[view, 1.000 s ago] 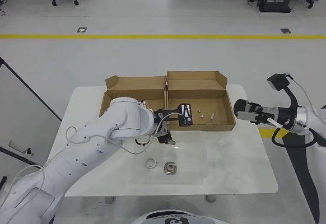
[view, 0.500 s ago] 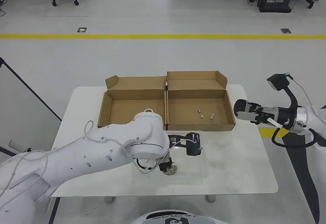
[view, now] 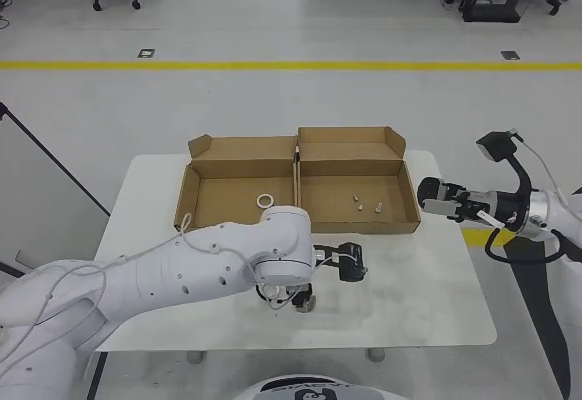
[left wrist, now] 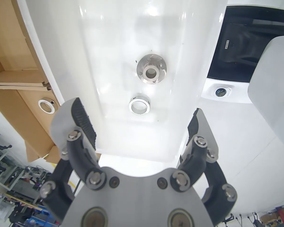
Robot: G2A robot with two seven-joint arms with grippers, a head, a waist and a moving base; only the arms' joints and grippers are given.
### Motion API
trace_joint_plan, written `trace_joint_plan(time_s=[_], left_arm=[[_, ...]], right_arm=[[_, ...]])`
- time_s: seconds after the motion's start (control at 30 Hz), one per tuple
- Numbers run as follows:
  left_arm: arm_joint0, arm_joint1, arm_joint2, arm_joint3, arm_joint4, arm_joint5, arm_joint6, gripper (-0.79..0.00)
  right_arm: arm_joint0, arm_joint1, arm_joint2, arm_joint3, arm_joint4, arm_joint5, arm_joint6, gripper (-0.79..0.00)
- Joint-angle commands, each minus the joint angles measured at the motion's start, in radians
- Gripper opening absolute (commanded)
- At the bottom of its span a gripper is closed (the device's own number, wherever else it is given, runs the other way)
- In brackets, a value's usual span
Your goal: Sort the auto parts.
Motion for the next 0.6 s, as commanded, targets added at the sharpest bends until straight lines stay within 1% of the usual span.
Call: trace_joint_plan(time_s=[0.0,0.13,0.27,0.43,0.57], left_arm=[[0.004,-0.012,0.013,0.027,-0.001,-0.006,0.001,-0.083],[0.014,-0.032,0.026,0.068,-0.002,-0.013,0.017,-0.126],[0.022,-0.048,0.035,0.095,0.000,-0.035,0.031,-0.126],[0.039,-0.065,0.035,0.132,0.000,-0.050,0.028,-0.194],[0.061,-0.076,0.035,0.157,0.013,-0.047,0.025,-0.194]], right_arm=[[0.000,0.000,0.000,0.000,0.000,0.000,0.000,0.000],[0.000,0.000,0.000,0.000,0.000,0.000,0.000,0.000],[0.000,0.000,0.000,0.000,0.000,0.000,0.000,0.000],[0.000,0.000,0.000,0.000,0.000,0.000,0.000,0.000],[0.000,0.000,0.000,0.000,0.000,0.000,0.000,0.000]])
